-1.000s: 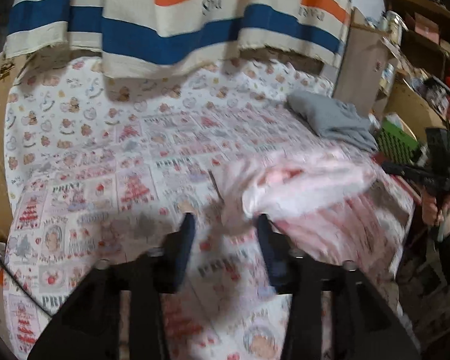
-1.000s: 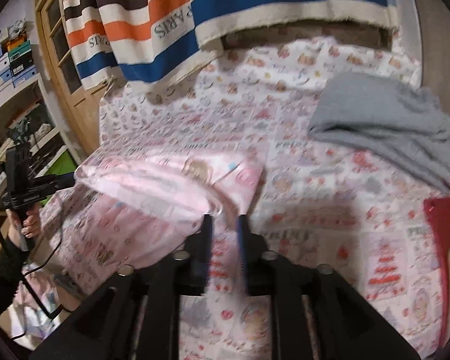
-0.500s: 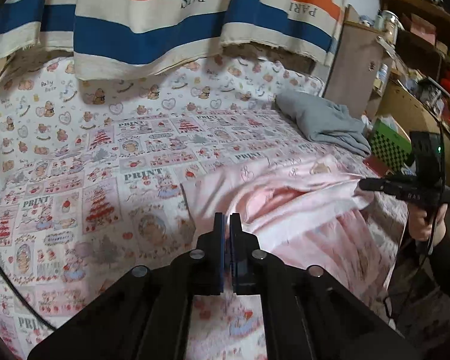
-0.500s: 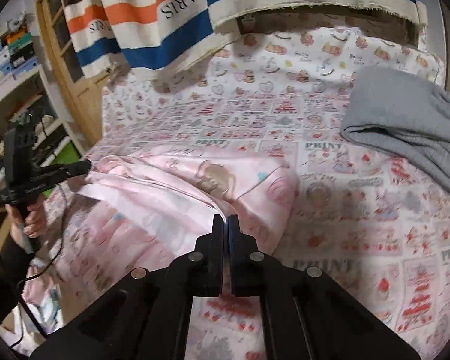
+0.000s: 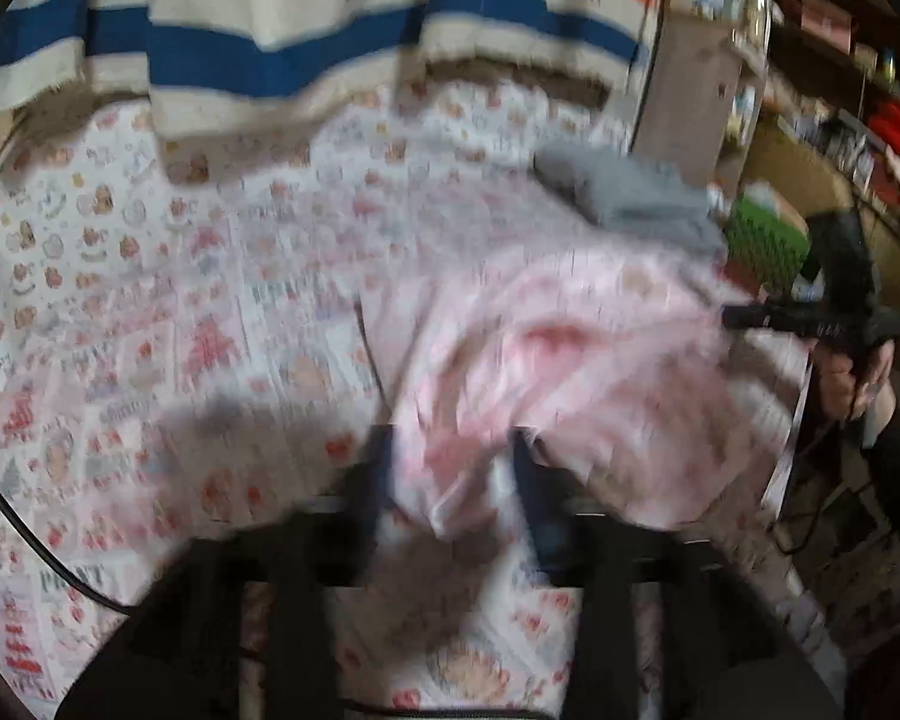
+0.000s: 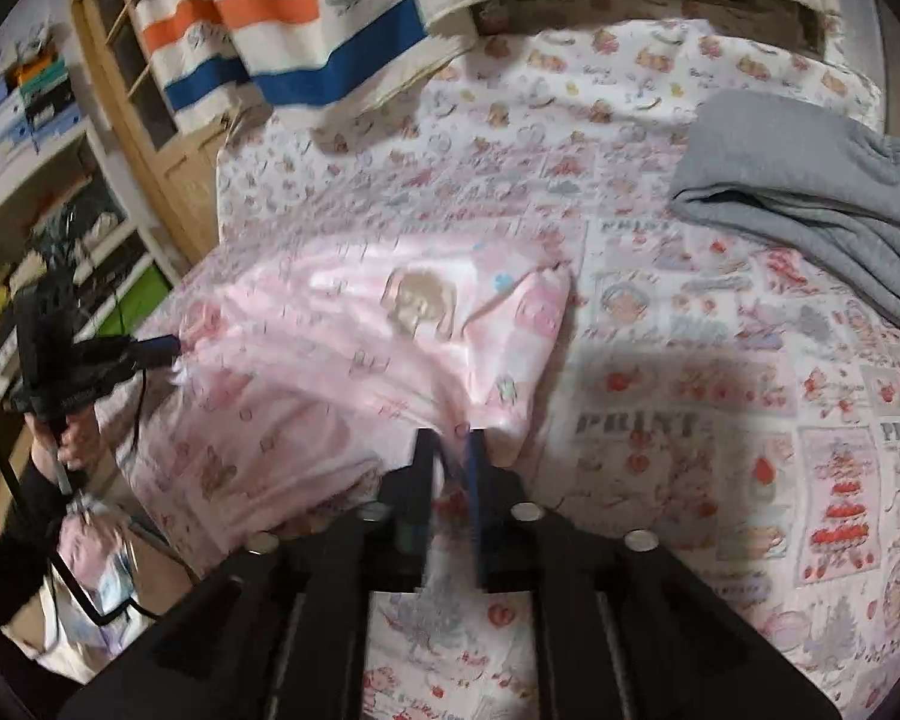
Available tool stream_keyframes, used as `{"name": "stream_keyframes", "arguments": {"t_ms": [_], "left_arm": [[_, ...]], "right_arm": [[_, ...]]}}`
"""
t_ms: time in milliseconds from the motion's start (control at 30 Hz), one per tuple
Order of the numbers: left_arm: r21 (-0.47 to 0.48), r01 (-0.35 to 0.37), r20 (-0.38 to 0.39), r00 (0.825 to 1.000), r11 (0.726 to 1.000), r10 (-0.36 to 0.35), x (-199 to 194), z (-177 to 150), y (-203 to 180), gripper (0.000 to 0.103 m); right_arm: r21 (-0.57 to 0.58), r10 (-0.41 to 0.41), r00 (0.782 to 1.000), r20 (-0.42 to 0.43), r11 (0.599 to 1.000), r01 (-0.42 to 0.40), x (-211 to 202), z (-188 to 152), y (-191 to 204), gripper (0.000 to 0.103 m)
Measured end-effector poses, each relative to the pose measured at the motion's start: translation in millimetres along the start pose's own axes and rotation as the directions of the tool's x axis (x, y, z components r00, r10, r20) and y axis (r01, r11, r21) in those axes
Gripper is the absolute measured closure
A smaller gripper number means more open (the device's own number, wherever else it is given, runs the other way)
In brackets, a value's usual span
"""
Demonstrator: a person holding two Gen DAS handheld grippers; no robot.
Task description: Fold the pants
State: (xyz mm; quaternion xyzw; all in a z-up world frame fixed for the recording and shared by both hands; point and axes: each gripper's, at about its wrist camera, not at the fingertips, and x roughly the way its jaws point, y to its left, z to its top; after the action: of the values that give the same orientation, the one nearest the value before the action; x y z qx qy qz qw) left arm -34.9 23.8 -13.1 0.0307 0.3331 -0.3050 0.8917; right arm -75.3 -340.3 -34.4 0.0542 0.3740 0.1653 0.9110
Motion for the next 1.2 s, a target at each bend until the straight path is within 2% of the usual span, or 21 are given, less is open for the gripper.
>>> {"name": "stream_keyframes", "arguments": {"t_ms": [100,167,233,333,433,500,533,567,600,633,767,900,1000,1200], "left_arm": [[-0.063,0.021,0.034,0.999,0.998,-0.018,0.8,25.3,10.6,0.054],[-0.116,0.018,0.025,1.000,0.993,-0.015,13.6,42.0,20.5,0.054],[-0.170,0.011,-0.003,1.000,0.985,-0.012,33.6,55.2,31.7,0.054],[-0.240,0.022,-0.069,0.997,0.970,-0.039,68.6,67.1,48.3,0.054],[-0.248,0.014,-0.114,0.993,0.969,-0.044,93.0,69.4,52.5,0.054],[-0.256,0.030,-0.128,0.990,0.966,-0.065,103.5,68.0,51.2,0.059],[-0.258,0.050,-0.127,0.988,0.965,-0.085,106.2,67.3,50.1,0.066],[-0.254,0.089,-0.121,0.985,0.963,-0.123,108.7,66.7,47.1,0.089],[-0.243,0.117,-0.119,0.982,0.963,-0.149,110.1,67.3,44.2,0.101],[-0.226,0.124,-0.113,0.982,0.966,-0.152,110.9,69.4,40.5,0.101],[-0.116,0.049,-0.043,0.998,0.992,-0.055,98.5,80.4,22.1,0.102],[-0.103,0.012,0.015,1.000,0.995,-0.011,85.3,100.2,23.2,0.102],[-0.106,-0.007,0.031,0.999,0.994,0.010,82.3,114.6,28.5,0.102],[-0.114,-0.032,-0.002,0.999,0.993,0.032,96.8,121.7,30.6,0.102]], "right_arm": [[0.021,-0.035,0.997,0.065,0.999,0.034,-4.2,19.3,-8.0,0.068],[0.073,-0.022,0.997,0.077,0.997,0.017,-0.1,33.4,-17.6,0.068],[0.151,0.021,0.998,0.064,0.988,-0.031,12.2,47.6,-33.1,0.068],[0.245,0.024,0.999,0.043,0.969,-0.033,31.5,57.5,-52.1,0.068],[0.296,0.078,0.997,0.005,0.952,-0.076,49.0,58.4,-64.5,0.068],[0.304,0.137,0.990,-0.021,0.944,-0.124,58.0,55.9,-65.2,0.068],[0.284,0.159,0.986,-0.039,0.948,-0.142,61.7,54.5,-61.5,0.069],[0.256,0.158,0.986,-0.048,0.956,-0.140,63.5,53.6,-57.0,0.081],[0.237,0.146,0.988,-0.051,0.963,-0.130,64.5,52.9,-53.7,0.097],[0.216,0.110,0.993,-0.047,0.972,-0.097,64.3,53.1,-49.6,0.098],[0.202,0.042,0.999,0.013,0.978,-0.044,57.9,58.7,-47.4,0.101],[0.206,-0.018,0.996,0.088,0.979,0.000,41.4,71.3,-52.5,0.101],[0.207,-0.057,0.992,0.117,0.978,0.031,33.2,81.0,-56.4,0.102],[0.199,-0.035,0.997,0.067,0.980,0.021,42.5,77.5,-55.6,0.100]]}}
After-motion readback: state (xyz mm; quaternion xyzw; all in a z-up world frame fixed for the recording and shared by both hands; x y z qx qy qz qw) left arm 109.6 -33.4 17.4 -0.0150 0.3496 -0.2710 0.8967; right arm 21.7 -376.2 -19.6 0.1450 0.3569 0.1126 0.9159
